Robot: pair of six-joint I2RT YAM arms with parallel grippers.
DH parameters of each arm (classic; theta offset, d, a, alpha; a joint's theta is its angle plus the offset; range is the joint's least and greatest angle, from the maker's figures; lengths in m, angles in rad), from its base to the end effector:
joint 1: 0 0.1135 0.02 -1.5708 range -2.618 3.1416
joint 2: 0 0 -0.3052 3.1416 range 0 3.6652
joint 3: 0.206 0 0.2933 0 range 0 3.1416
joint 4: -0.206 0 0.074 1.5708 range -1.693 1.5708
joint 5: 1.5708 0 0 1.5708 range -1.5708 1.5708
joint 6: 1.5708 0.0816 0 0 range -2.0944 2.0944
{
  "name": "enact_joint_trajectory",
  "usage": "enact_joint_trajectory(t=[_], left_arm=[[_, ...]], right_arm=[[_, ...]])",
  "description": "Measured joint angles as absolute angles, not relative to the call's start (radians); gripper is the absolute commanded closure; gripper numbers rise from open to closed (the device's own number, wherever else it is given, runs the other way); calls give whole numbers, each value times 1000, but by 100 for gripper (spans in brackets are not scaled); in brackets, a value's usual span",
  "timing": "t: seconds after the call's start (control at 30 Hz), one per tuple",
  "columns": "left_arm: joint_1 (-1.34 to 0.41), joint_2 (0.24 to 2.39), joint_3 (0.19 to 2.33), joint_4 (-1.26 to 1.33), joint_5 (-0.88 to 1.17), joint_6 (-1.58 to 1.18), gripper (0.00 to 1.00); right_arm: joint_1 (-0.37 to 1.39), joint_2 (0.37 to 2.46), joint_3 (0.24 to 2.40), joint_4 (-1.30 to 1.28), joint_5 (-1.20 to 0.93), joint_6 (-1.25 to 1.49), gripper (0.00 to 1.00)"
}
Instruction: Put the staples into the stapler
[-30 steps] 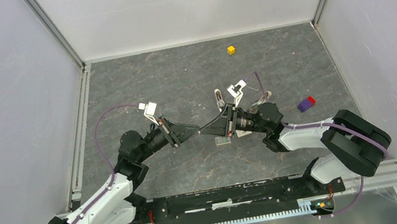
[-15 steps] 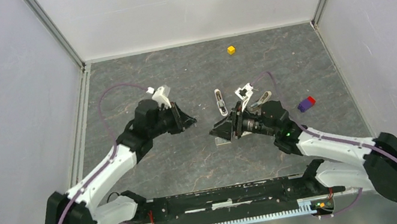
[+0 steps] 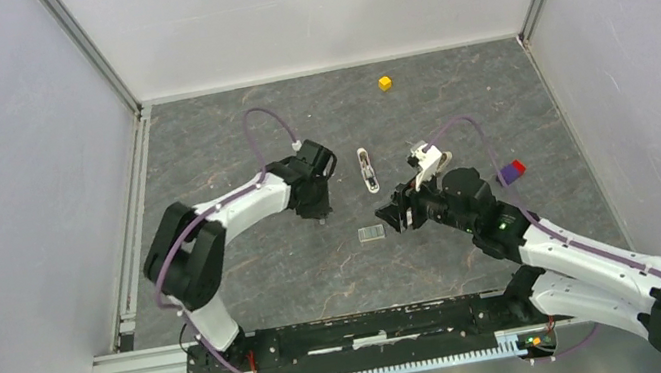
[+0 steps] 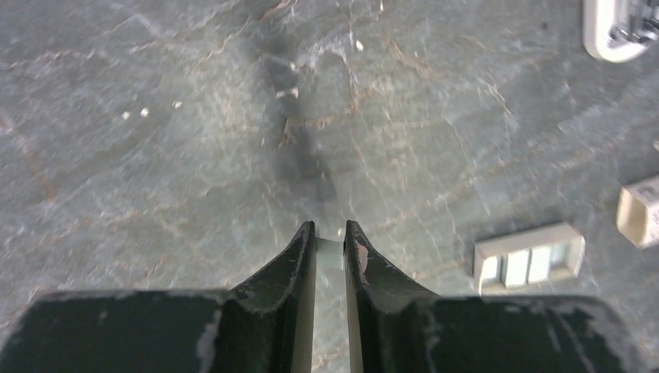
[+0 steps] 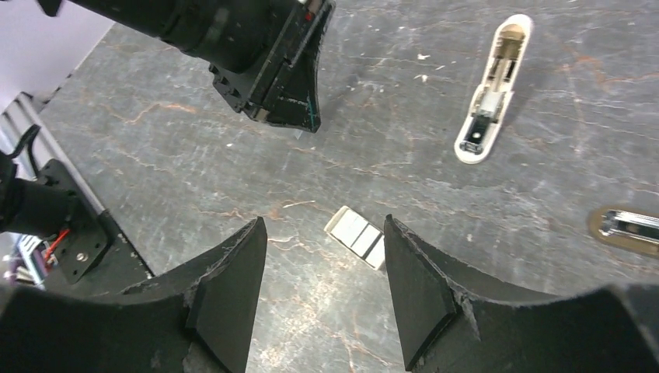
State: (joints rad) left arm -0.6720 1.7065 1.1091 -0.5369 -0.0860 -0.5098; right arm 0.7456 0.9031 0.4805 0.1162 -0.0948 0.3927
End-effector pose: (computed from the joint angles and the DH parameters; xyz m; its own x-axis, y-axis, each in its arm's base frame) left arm 0.3159 -0.2423 0.1633 -0.9078 0.1009 -0.4070 0.1705 0.9756 -0.1384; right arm 0.1898 0.1858 0.2433 -0.4886 0.0674 -0.8699 -0.6004 0.6975 0.3912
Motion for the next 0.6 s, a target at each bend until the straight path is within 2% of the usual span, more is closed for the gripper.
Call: enact_joint_trajectory(t=[0.2, 0.27, 0.43, 0.6], left_arm=[[-682, 1851, 1203, -577, -105, -511, 62], [-683, 1854, 1214, -582, -105, -511, 51], [-682, 1852, 1218, -596, -94, -523, 47], [-634, 1753, 1187, -580, -40, -540, 36]], right_arm=[[745, 863, 482, 63, -23, 349, 36], [745, 865, 488, 39, 4, 340, 36], [745, 907, 529, -19, 61, 358, 39], [744, 980, 579, -46, 84, 424, 41]])
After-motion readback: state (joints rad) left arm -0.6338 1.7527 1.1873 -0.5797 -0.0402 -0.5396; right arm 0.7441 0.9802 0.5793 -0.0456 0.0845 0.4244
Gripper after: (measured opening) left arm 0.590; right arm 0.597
